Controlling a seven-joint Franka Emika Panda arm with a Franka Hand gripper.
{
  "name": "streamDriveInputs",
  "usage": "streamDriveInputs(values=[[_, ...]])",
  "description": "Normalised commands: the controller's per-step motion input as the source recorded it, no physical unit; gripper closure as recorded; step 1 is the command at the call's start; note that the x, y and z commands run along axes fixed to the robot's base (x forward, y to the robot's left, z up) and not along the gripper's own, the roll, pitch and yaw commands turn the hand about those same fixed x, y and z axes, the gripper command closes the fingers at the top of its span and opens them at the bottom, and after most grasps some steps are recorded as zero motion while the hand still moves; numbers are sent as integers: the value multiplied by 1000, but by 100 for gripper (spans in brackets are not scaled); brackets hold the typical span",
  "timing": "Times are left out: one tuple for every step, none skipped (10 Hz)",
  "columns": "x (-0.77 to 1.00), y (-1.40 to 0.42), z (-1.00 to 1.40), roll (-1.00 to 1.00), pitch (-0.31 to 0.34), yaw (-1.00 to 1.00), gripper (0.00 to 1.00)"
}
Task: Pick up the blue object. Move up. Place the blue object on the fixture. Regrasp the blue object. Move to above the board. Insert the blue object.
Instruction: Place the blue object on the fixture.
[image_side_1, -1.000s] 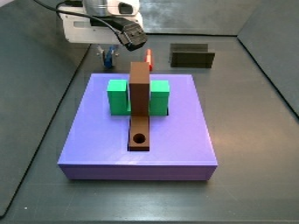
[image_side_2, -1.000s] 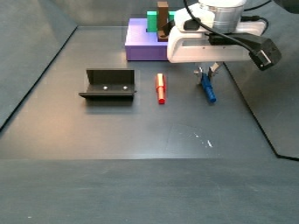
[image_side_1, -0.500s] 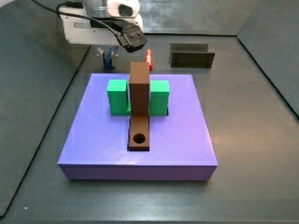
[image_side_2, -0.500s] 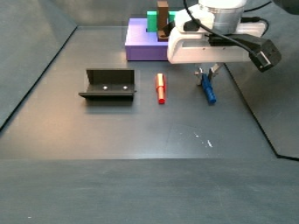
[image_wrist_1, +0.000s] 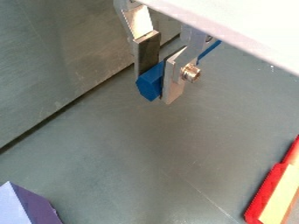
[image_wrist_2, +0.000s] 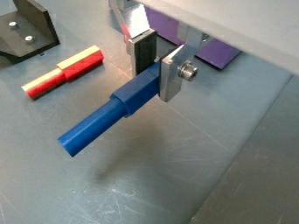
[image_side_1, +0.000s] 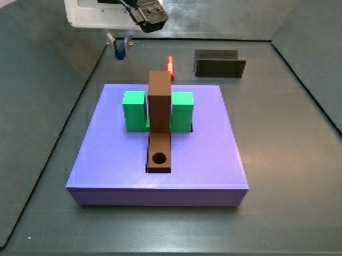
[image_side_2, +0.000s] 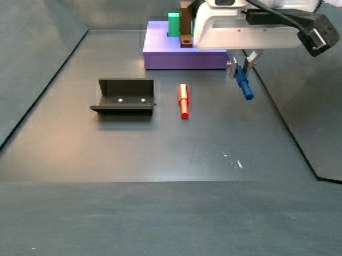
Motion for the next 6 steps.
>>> streamDriveInputs(values=[[243, 31, 0, -309, 71, 0, 100], [537, 43, 0, -540, 169, -66, 100], [680, 106, 0, -651, 246, -89, 100], [754, 114, 49, -760, 237, -91, 100], [677, 134, 214, -934, 123, -100, 100], [660, 120, 297, -1000, 54, -106, 100]])
